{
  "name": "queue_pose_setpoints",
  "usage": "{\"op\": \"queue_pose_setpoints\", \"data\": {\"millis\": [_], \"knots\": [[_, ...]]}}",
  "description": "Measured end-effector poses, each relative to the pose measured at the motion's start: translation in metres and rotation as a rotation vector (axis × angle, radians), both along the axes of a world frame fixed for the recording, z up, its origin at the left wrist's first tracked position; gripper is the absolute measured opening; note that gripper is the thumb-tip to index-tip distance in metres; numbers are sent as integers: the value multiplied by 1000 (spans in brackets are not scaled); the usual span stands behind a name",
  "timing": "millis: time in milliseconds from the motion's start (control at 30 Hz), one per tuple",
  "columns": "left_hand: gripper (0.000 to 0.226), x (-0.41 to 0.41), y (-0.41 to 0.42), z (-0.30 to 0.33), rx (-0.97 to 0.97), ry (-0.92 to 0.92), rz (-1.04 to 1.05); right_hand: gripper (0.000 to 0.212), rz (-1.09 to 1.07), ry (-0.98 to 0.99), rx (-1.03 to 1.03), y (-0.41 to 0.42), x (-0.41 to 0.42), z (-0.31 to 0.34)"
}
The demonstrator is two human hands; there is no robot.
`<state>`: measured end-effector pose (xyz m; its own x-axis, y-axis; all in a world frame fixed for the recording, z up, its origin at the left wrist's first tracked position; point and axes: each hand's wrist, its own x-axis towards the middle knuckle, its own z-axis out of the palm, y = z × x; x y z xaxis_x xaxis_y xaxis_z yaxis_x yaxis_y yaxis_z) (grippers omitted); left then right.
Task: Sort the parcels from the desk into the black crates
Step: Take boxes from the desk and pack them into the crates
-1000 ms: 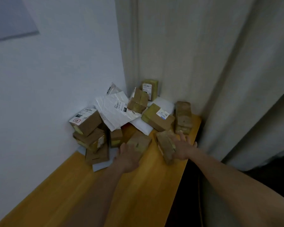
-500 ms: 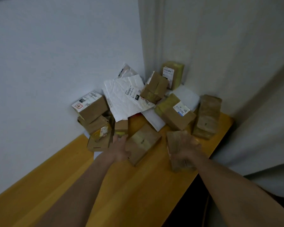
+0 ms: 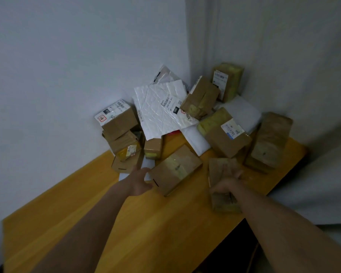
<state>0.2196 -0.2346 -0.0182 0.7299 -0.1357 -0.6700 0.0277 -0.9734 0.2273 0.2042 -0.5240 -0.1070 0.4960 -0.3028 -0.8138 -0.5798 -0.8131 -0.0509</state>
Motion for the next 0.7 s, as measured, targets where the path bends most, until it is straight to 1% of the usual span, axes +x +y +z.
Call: {"op": "queue_pose_setpoints", "data": {"millis": [67, 100, 133, 167, 200, 233, 267, 300, 333, 367, 400, 467, 533, 567, 633, 667, 700], "knots": [[64, 1, -3, 8, -16, -26, -7, 103, 6, 23, 142, -1, 10, 23], [62, 3, -4, 13, -26, -36, -4, 97, -19, 42, 221, 1, 14, 39], [61, 3, -4, 19, -43, -54, 7, 96, -67, 76, 301, 4, 17, 56], [62, 5, -3, 23, -62, -67, 16, 99, -126, 113, 370, 7, 19, 73], [64, 5, -2, 29, -95, -80, 37, 107, -179, 131, 438, 10, 19, 88], [66, 7, 2, 32, -129, -85, 70, 119, -203, 127, 497, 14, 18, 99], [63, 8, 4, 38, -189, -76, 148, 130, -200, 107, 552, 17, 20, 110], [53, 8, 4, 42, -273, -44, 251, 136, -187, 85, 617, 20, 21, 118], [42, 8, 7, 49, -367, -18, 345, 133, -176, 53, 697, 24, 23, 127], [39, 8, 8, 55, -441, -6, 419, 122, -181, 13, 781, 29, 24, 137], [38, 7, 9, 64, -500, -13, 475, 107, -214, -40, 869, 35, 26, 148], [38, 6, 13, 82, -576, -56, 549, 82, -268, -150, 1045, 48, 29, 170], [36, 6, 16, 101, -637, -84, 611, 71, -300, -249, 1202, 58, 35, 191], [40, 7, 20, 108, -679, -71, 639, 70, -306, -280, 1283, 64, 38, 200], [58, 6, 24, 124, -780, -29, 665, 68, -307, -321, 1424, 75, 43, 218], [61, 7, 26, 131, -841, -19, 661, 63, -304, -339, 1485, 81, 45, 226], [58, 6, 28, 137, -917, -6, 663, 57, -298, -361, 1538, 87, 47, 234]]}}
